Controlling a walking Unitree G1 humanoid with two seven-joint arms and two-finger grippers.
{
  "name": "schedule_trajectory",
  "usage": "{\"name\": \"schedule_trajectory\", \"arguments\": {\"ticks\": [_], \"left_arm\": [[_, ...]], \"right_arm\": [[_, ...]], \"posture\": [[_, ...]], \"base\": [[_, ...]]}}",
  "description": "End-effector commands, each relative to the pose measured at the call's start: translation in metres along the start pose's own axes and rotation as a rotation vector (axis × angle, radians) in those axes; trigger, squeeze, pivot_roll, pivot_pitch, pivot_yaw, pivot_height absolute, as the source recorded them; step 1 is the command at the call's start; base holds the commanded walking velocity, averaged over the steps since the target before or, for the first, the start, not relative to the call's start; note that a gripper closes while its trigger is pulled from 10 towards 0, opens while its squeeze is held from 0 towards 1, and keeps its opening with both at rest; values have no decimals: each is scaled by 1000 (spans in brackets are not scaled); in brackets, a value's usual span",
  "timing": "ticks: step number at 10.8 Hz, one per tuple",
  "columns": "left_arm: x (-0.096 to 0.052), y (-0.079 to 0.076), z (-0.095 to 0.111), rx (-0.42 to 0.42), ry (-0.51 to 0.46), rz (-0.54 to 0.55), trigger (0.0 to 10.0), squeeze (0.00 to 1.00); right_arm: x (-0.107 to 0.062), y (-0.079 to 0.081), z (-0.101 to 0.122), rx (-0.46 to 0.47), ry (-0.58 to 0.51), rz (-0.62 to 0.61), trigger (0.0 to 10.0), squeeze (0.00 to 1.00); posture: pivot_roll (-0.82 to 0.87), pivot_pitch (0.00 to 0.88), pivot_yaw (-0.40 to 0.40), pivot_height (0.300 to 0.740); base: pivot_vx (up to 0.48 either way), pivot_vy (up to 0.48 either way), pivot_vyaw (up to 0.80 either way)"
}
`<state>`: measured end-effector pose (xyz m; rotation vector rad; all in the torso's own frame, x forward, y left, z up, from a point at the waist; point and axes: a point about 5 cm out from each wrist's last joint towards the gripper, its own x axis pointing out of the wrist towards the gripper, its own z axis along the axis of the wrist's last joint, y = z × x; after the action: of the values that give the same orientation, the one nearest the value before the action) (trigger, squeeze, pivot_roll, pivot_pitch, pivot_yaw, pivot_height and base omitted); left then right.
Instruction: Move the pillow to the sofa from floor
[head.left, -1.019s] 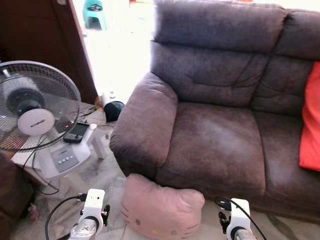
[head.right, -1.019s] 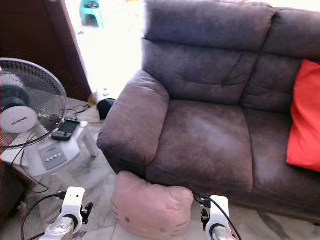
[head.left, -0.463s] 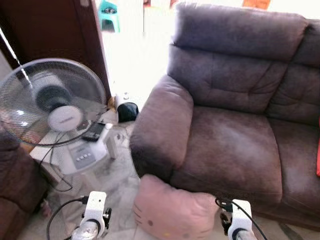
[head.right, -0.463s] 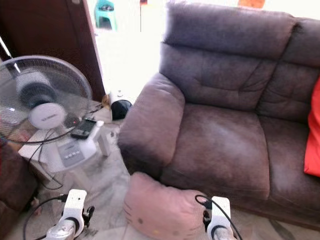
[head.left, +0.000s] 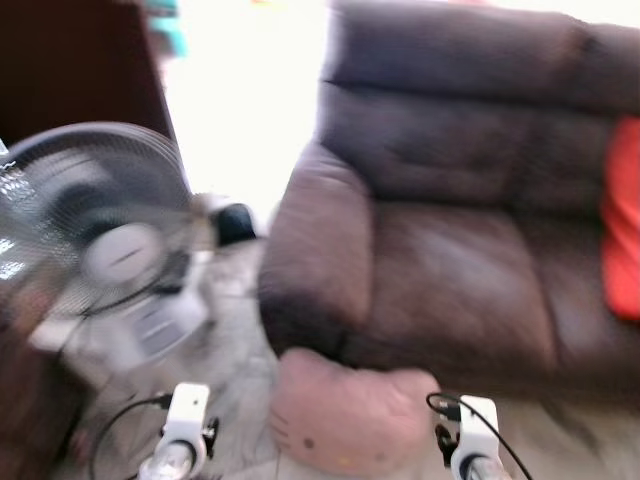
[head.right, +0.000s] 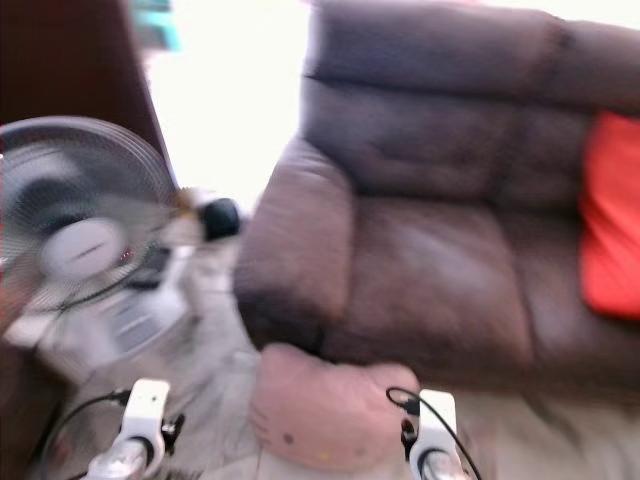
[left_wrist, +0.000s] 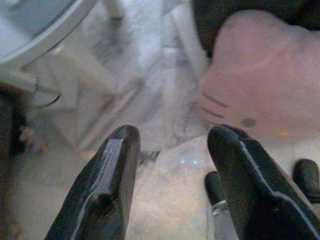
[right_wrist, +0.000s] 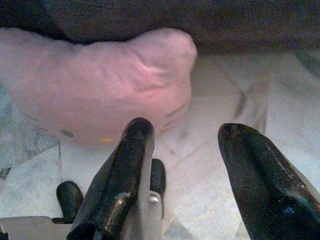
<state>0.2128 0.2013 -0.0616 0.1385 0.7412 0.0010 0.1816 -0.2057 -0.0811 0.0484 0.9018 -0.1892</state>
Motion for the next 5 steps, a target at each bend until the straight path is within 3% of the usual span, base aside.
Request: {"name": "schedule_trajectory", "arguments": {"ticks": [1,2,5], "left_arm": [[0,-1,1,1,-5,-6,10000,0],[1,-2,2,-1,-5,-4,10000,0],[1,-3,2,-5,-7,-2,10000,0]], "right_arm": [[0,-3,1,5,1,-8,10000,0],[0,-3,1,0,2,-10,10000,0],[0,-3,1,3,-6,-13,10000,0]], "posture": [[111,27,-44,736],[110,28,-43,736],[113,29,-45,736]], "base": [[0,0,-556],[0,0,-544],[0,0,0]]}}
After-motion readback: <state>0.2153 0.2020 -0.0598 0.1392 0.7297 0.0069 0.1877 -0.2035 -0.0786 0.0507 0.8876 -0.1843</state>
